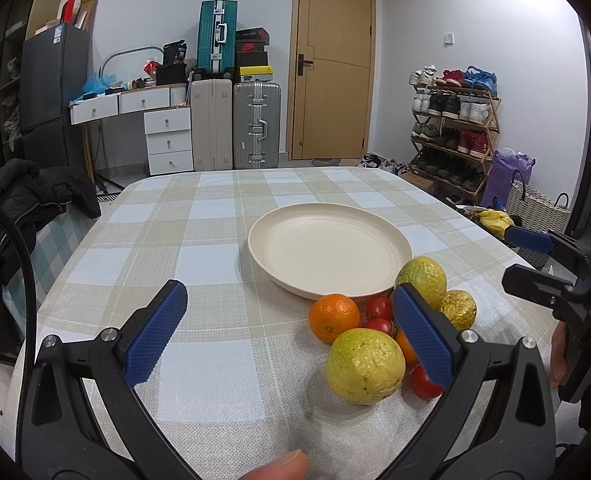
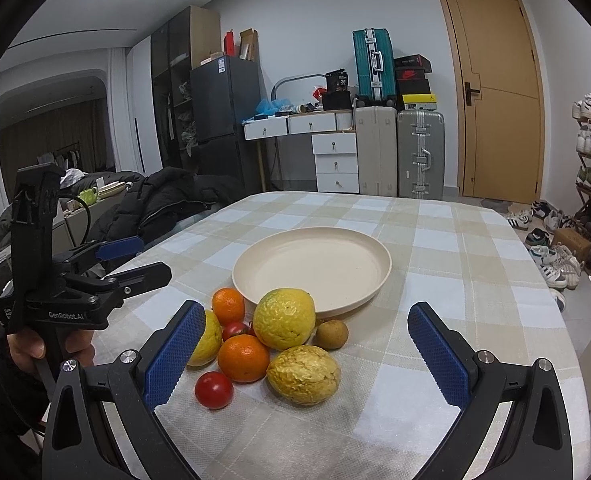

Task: Organize fruits
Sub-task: 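Close the left tool on the yellow citrus while the right tool grasps the wrinkled passion fruit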

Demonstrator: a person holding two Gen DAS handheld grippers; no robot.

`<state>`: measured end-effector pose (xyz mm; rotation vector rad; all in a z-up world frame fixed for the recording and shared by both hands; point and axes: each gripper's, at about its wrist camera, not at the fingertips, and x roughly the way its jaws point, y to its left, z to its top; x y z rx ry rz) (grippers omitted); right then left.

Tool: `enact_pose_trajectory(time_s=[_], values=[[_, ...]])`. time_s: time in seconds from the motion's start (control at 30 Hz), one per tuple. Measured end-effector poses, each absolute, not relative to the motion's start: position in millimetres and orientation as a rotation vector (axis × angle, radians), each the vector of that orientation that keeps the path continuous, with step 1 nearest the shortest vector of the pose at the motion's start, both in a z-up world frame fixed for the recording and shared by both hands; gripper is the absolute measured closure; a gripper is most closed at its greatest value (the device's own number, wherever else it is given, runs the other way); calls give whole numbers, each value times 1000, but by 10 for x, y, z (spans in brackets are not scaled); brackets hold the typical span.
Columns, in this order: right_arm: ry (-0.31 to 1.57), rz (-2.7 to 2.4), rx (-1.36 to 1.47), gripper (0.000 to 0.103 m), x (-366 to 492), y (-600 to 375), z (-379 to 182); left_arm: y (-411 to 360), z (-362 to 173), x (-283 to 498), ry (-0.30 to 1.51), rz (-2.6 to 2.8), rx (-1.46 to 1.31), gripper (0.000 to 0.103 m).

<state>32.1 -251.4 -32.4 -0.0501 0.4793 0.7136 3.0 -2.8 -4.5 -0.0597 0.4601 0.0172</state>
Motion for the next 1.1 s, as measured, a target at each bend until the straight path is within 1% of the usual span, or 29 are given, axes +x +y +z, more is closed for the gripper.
enact_pose_trajectory(time_s=[0.27,0.43,0.57,0.7,0.97,1.07,1.1], values=[[515,669,-45,0,411,-2537,-365,-20,-60,46,462,19,-54,1],[621,600,-56,0,559,-2497,-446,-23,-47,52,479,25,-47,1],[703,603,-27,0,644,-2528,-536,-56,-99,84,543,-7,-28,1],[775,604,-58,0,674,-2478,-642,-111,-155,126,605,-41,-18,1],[833,635,-68,1,693,-2423,-748,-260,-340,256,712,-57,44,1],[854,651,-69,3,701,-2396,-773,-281,-379,295,730,-74,47,4],[861,656,-71,6,704,-2380,-788,-285,-380,303,733,-77,48,5]])
